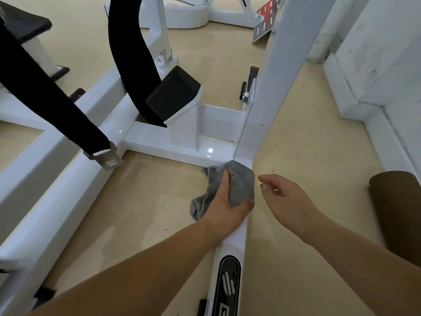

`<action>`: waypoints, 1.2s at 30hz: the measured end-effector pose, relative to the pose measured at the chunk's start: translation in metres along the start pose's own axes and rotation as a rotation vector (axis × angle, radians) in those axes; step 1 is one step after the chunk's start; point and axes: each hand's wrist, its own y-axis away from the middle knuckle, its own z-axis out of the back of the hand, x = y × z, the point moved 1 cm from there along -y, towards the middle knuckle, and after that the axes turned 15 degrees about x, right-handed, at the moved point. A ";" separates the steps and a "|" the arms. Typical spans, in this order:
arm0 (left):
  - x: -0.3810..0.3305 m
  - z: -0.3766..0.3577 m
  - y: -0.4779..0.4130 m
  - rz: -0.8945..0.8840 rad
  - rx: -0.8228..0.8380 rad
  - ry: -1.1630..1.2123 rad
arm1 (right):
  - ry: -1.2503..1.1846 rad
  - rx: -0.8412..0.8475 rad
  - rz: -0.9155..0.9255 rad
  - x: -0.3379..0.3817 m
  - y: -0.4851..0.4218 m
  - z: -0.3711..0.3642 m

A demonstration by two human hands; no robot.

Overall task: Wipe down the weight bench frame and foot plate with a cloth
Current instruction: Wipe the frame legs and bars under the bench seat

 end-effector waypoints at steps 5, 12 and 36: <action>0.036 -0.016 0.044 0.049 0.055 0.021 | -0.014 0.168 0.008 0.004 -0.004 -0.004; 0.007 0.009 -0.021 0.022 0.113 0.045 | -0.018 0.183 0.010 -0.001 0.001 0.004; 0.078 -0.063 0.137 0.010 -0.011 0.060 | 0.169 0.294 0.160 -0.053 0.091 -0.048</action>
